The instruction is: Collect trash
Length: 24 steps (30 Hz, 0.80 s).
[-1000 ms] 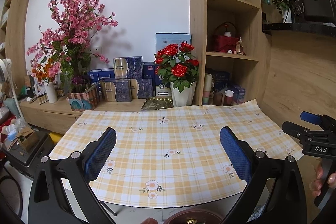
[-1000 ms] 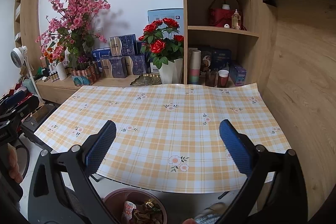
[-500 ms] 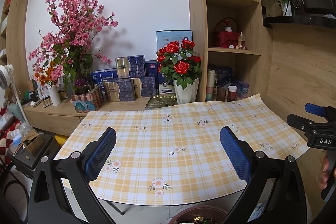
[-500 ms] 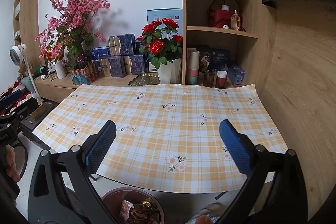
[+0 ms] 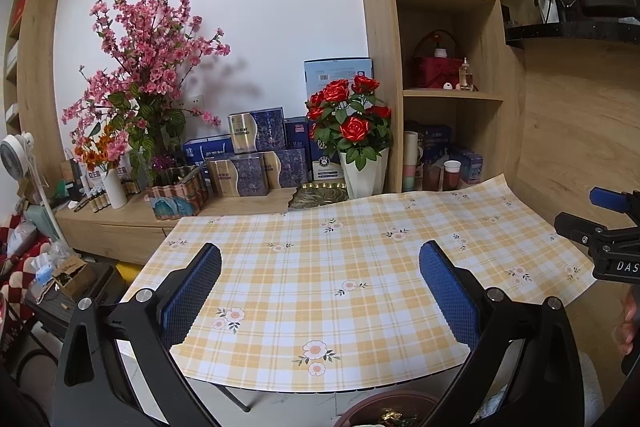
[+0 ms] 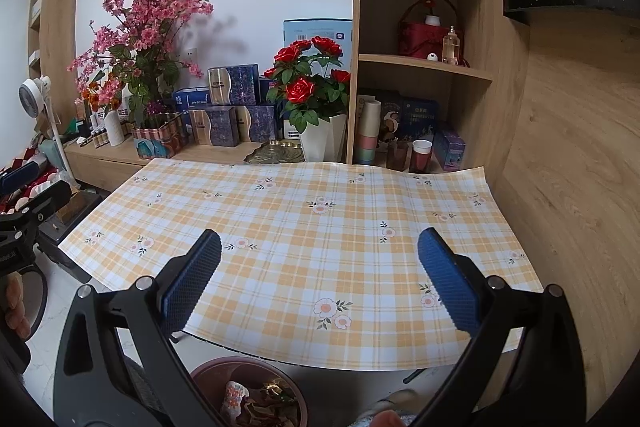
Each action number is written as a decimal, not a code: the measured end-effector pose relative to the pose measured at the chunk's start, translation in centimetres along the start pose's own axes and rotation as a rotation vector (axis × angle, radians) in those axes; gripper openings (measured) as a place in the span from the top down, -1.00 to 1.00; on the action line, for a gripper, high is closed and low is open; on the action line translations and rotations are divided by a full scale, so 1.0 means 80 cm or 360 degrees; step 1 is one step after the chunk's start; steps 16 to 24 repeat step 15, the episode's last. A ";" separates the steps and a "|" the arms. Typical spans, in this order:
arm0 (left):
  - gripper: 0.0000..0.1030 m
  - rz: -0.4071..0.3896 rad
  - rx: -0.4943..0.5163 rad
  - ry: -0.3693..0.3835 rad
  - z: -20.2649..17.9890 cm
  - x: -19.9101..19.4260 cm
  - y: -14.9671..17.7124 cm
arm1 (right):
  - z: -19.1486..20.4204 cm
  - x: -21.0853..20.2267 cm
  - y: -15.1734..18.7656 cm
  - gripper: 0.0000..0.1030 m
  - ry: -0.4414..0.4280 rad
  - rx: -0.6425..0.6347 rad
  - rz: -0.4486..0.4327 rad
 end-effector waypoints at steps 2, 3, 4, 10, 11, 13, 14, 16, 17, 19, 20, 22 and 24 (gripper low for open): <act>-0.88 -0.0001 0.0001 0.0001 0.000 0.000 0.000 | 0.002 0.000 0.000 -0.89 0.0002 -0.0003 0.0002; -0.88 0.0000 -0.0002 0.0000 0.000 0.000 0.000 | 0.001 0.001 0.000 -0.89 0.0002 -0.0002 0.0003; -0.88 0.0001 -0.0002 0.0000 0.001 0.000 0.000 | 0.001 0.000 0.000 -0.89 0.0003 -0.0002 0.0003; -0.88 0.0006 -0.0021 -0.0009 0.004 -0.001 0.000 | 0.000 0.001 0.000 -0.89 0.0004 -0.0001 0.0001; -0.88 0.0006 -0.0026 -0.0012 0.005 -0.001 0.001 | 0.001 0.001 0.000 -0.89 0.0003 -0.0003 0.0001; -0.88 0.0000 -0.0023 -0.0025 0.006 -0.002 0.001 | 0.001 0.001 0.000 -0.89 0.0002 -0.0005 0.0002; -0.88 -0.0004 -0.0020 -0.0033 0.007 -0.003 0.001 | 0.001 0.001 0.001 -0.89 0.0000 -0.0007 0.0003; -0.88 -0.0005 -0.0019 -0.0036 0.007 -0.004 0.001 | 0.000 0.001 0.001 -0.89 0.0000 -0.0008 0.0005; -0.88 -0.0005 -0.0019 -0.0036 0.007 -0.004 0.001 | 0.000 0.001 0.001 -0.89 0.0000 -0.0008 0.0005; -0.88 -0.0005 -0.0019 -0.0036 0.007 -0.004 0.001 | 0.000 0.001 0.001 -0.89 0.0000 -0.0008 0.0005; -0.88 -0.0005 -0.0019 -0.0036 0.007 -0.004 0.001 | 0.000 0.001 0.001 -0.89 0.0000 -0.0008 0.0005; -0.88 -0.0005 -0.0019 -0.0036 0.007 -0.004 0.001 | 0.000 0.001 0.001 -0.89 0.0000 -0.0008 0.0005; -0.88 -0.0005 -0.0019 -0.0036 0.007 -0.004 0.001 | 0.000 0.001 0.001 -0.89 0.0000 -0.0008 0.0005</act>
Point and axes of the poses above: each gripper's, at about its wrist camera, not at the fingertips, and x roughly the way its jaws point, z to its left, y to its underside, the point moved 4 cm from there along x, roughly the way its jaws point, and after that the axes turned 14 degrees about -y, right-handed, at the moved point
